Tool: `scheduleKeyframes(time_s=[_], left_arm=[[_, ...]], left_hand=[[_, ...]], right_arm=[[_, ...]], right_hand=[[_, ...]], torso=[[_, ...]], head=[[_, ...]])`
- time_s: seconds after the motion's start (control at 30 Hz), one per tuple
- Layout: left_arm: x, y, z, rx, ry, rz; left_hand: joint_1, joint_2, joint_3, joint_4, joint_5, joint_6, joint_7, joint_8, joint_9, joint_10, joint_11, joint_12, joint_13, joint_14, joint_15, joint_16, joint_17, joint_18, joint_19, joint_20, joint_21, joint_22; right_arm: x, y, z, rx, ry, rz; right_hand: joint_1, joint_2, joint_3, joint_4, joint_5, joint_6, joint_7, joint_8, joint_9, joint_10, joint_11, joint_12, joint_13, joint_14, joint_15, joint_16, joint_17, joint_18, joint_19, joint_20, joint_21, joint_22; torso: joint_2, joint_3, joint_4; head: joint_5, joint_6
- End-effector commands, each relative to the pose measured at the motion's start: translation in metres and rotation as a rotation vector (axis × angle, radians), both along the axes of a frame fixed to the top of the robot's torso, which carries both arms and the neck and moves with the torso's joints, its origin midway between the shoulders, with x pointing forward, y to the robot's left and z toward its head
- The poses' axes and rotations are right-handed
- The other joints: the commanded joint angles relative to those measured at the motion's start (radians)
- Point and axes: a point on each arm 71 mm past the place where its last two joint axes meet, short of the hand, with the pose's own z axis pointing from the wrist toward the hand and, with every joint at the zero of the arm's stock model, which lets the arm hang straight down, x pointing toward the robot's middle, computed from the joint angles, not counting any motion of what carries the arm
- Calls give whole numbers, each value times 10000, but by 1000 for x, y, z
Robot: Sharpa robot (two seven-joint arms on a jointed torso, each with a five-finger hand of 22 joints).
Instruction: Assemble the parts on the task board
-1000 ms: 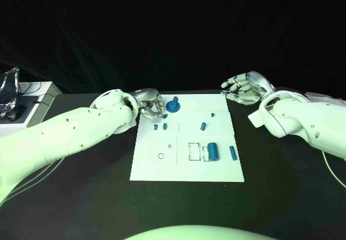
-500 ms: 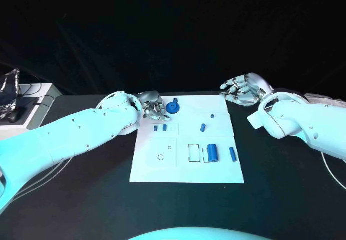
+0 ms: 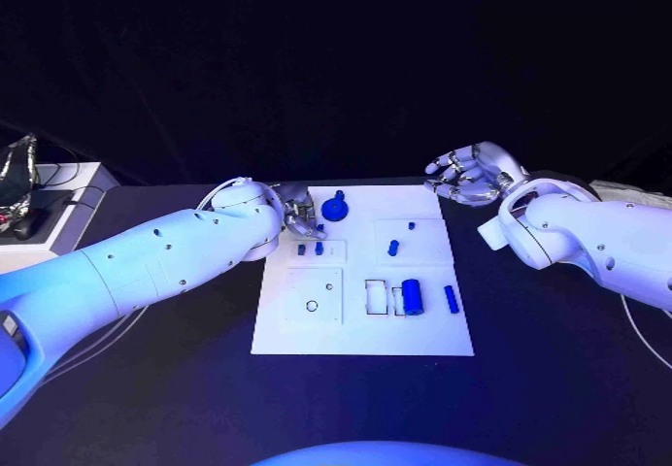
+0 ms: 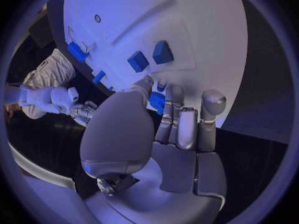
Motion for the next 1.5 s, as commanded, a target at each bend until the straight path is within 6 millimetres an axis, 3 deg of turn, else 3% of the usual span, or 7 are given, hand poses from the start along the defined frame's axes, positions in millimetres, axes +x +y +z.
scheduleKeyframes(time_s=[0.03,0.4,0.63,0.87,1.1,1.27,1.5], left_arm=[[0,2,-4,506,163,371],[2,-4,-3,374,70,357],[3,-9,-4,295,141,317],[5,-14,-5,214,157,259],[6,-17,-5,134,117,173],[5,-18,-5,143,164,68],[4,-18,-7,233,347,-97]], left_hand=[[17,-61,112,-1,-32,-91,-15,89,-67,-130,-7,419,174,126,3,64,268,-155,138,9,128,144],[77,53,514,-6,-28,-108,-65,296,-157,-184,-54,1377,541,431,-36,177,995,-214,332,-17,356,451],[184,-25,853,-14,-34,-70,-83,366,-222,-27,-74,1835,876,603,-54,235,1401,-258,474,-38,511,667],[192,-61,938,-19,-33,-59,-89,384,-242,78,-78,1990,1039,672,-58,258,1560,-273,523,-43,564,739],[368,-141,1176,-64,-33,-47,-100,419,-284,-13,-89,2079,1019,685,-67,266,1598,-276,528,-49,588,763],[1236,-199,2063,-457,-34,104,-133,547,-353,-113,-136,2145,978,685,-116,259,1637,-276,504,-76,608,793],[1598,-291,3225,-1018,-37,350,-112,685,-435,-336,-149,1919,563,657,-129,240,1624,-264,420,-88,599,780]], right_arm=[[0,2,0,-84,-9,187],[0,3,0,-82,-4,210],[0,4,0,-77,-2,227],[0,4,0,-74,5,237],[0,5,0,-74,13,250],[0,5,0,-77,30,260],[0,5,0,-81,42,257]], right_hand=[[-73,6,45,-7,21,70,29,-47,17,53,-26,-34,-8,592,44,39,574,-31,98,-5,45,1020],[-83,14,49,-6,17,77,30,-47,22,66,-24,-47,-21,592,45,39,573,-30,97,-4,42,1020],[-83,14,49,-6,17,77,30,-47,22,66,-24,-47,-21,592,45,39,573,-30,97,-4,42,1020],[-83,14,49,-6,17,77,30,-47,22,66,-24,-47,-21,592,45,39,573,-30,97,-4,42,1020],[-83,14,49,-6,17,77,30,-47,22,66,-24,-47,-21,592,45,39,573,-30,97,-4,42,1020],[-83,14,49,-6,17,77,30,-47,22,66,-24,-47,-21,592,45,39,573,-30,97,-4,42,1020],[-106,21,55,-8,16,88,30,-52,33,92,-24,-79,-52,593,47,43,580,-30,97,-3,39,1021]], torso=[[7,-5,7],[-2,-7,14],[8,-12,11],[19,-16,-8],[1,-6,14],[-13,-9,14],[-14,-18,31]], head=[[-16,-15],[-21,-32],[-22,-35],[-46,-57],[-83,-99],[-84,-113],[-105,-129]])
